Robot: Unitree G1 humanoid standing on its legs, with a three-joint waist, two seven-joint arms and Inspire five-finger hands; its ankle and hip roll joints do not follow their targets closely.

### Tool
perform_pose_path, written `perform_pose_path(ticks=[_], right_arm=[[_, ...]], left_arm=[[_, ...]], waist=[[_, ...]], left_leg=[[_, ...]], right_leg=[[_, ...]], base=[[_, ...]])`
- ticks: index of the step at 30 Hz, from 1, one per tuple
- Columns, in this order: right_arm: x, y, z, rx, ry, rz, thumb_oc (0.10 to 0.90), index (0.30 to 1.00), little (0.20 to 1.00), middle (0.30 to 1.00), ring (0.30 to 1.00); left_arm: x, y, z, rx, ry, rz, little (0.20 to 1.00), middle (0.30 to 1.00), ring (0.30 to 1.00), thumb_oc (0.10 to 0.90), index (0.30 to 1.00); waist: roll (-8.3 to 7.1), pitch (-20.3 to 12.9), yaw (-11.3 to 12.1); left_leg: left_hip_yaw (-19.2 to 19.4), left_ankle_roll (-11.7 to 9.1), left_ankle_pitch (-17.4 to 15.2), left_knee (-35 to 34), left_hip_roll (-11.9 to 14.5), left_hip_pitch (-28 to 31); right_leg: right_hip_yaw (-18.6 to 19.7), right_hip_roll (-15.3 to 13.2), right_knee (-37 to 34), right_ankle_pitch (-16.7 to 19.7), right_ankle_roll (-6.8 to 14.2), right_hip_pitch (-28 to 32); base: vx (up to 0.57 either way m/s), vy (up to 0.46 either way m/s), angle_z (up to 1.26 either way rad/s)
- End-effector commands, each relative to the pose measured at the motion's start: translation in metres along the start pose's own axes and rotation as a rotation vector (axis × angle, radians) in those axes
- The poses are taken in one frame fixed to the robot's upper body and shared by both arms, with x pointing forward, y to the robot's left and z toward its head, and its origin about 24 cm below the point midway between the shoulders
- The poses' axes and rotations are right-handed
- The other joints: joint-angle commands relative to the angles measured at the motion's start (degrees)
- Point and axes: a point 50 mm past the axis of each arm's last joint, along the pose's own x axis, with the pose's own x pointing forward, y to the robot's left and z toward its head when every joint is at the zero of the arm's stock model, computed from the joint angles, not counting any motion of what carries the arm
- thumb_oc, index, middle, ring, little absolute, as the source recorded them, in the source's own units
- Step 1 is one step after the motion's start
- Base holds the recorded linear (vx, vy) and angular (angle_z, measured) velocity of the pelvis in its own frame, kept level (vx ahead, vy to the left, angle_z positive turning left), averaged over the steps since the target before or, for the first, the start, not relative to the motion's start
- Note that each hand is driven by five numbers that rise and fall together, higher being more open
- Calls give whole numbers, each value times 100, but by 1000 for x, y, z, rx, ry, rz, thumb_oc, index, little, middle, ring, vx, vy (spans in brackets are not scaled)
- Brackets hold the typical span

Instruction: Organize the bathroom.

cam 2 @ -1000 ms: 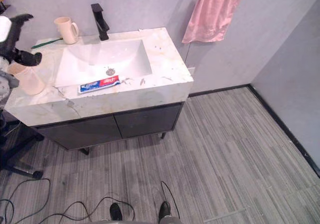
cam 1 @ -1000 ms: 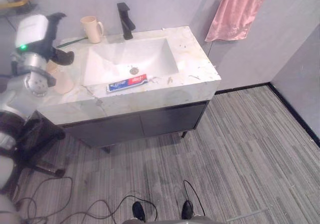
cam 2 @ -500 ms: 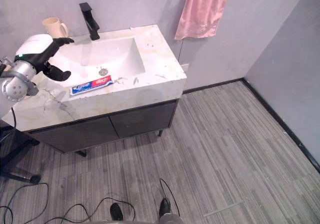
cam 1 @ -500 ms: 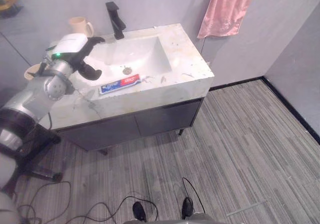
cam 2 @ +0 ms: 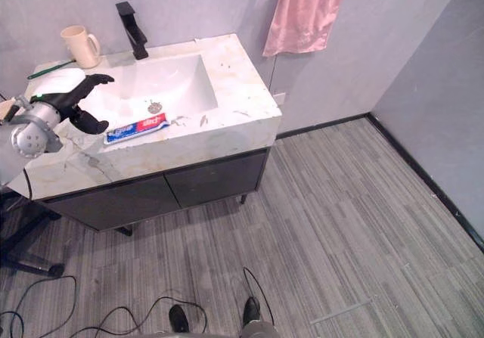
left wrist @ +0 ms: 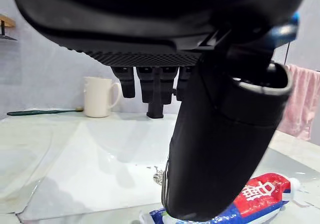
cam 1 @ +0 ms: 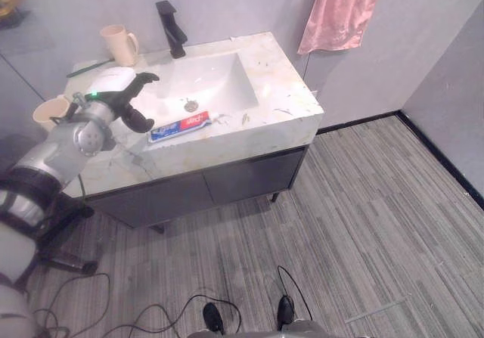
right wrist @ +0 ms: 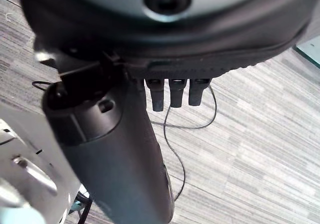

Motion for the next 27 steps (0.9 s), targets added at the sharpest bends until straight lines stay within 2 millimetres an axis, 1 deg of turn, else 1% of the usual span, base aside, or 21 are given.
perform_pose_path(ticks=[1,6,13,17,27], right_arm=[[0,-4,-23,-42,108,-17,800,900,900,900,900],[1,-2,-24,-41,125,-13,800,900,900,900,900],[1,-1,-25,-39,136,-14,800,900,900,900,900],[1,0,-25,-39,139,-13,800,900,900,900,900],[1,1,-24,-41,136,-16,800,900,900,900,900]], left_arm=[[6,63,-5,-45,16,244,900,900,900,800,900],[4,45,-11,-67,29,213,900,900,900,800,900],[2,29,-13,-99,37,164,900,900,900,800,900],[1,21,-13,-105,36,164,900,900,900,800,900],[2,14,-8,-105,33,164,900,900,900,800,900]], waist=[[-57,-199,-41],[-46,-251,-18],[-40,-265,6],[-44,-272,8],[-48,-266,0]], left_leg=[[29,35,-394,209,-93,-74],[35,41,-400,207,-98,-35],[21,52,-413,182,-109,-2],[15,61,-420,163,-111,18],[-8,75,-436,167,-118,7]], right_leg=[[66,-23,120,-399,179,90],[35,-31,109,-398,173,128],[25,-34,114,-410,177,144],[34,-33,133,-425,176,134],[57,-36,172,-444,168,95]], base=[[0,0,0],[0,0,0],[0,0,0],[0,0,0],[0,0,0]])
